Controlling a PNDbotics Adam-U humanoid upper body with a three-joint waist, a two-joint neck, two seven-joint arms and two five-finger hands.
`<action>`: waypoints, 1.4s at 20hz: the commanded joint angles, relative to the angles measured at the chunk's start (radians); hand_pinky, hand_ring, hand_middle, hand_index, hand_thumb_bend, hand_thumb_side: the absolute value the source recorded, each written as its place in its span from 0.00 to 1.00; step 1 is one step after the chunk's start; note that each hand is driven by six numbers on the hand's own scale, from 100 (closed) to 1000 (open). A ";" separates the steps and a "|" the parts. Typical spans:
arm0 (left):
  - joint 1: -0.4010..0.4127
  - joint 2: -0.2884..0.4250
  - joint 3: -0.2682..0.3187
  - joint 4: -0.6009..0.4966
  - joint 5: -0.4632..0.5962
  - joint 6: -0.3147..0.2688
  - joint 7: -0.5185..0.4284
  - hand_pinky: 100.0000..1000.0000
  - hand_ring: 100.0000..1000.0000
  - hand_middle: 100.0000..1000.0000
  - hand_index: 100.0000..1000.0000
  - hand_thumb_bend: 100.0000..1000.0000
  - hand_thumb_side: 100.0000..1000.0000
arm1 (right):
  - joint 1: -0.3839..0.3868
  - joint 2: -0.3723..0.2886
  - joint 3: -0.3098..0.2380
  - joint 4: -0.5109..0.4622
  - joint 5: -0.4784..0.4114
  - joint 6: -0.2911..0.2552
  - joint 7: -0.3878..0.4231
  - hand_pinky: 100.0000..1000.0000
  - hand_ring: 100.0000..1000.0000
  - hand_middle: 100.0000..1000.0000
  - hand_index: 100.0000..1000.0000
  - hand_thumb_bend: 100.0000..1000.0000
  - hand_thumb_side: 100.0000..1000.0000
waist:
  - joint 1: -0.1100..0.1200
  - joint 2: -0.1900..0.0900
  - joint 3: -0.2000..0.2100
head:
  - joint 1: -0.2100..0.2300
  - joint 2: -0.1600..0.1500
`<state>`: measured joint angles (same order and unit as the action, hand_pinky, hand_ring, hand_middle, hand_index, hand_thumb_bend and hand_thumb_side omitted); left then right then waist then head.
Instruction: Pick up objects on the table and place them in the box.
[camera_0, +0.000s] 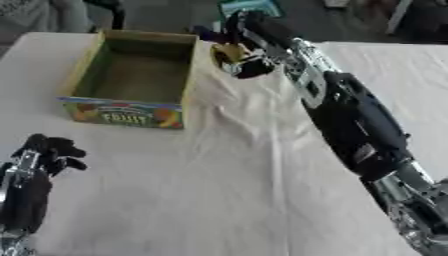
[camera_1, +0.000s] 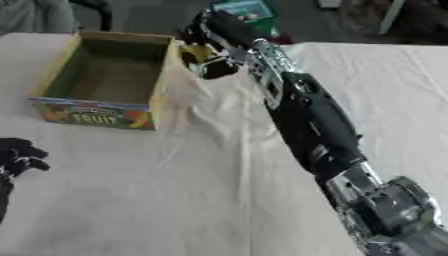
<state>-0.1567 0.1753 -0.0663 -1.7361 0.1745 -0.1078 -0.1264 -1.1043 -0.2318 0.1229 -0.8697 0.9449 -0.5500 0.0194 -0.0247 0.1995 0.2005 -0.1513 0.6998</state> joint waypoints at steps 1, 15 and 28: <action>-0.018 0.010 -0.008 -0.012 0.007 0.000 -0.009 0.45 0.54 0.43 0.57 0.00 0.76 | -0.047 -0.015 -0.007 -0.027 -0.032 0.007 0.012 0.19 0.11 0.23 0.39 0.00 0.11 | 0.001 -0.021 0.018 | -0.016 -0.018; -0.089 -0.016 -0.068 -0.027 0.043 0.014 -0.069 0.45 0.54 0.43 0.57 0.00 0.75 | -0.067 0.061 -0.040 0.071 0.066 0.038 0.037 0.24 0.19 0.28 0.44 0.00 0.11 | -0.004 0.013 0.201 | -0.124 -0.077; -0.105 -0.029 -0.081 -0.028 0.049 0.021 -0.085 0.45 0.53 0.43 0.57 0.00 0.75 | -0.045 0.117 -0.034 0.095 0.209 0.039 0.042 0.50 0.62 0.66 0.72 0.00 0.13 | -0.006 0.032 0.227 | -0.152 -0.091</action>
<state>-0.2492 0.1427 -0.1456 -1.7433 0.2203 -0.0850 -0.2078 -1.1336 -0.1143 0.0923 -0.7678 1.1389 -0.5102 0.0612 -0.0366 0.2460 0.4262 -0.3013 0.6219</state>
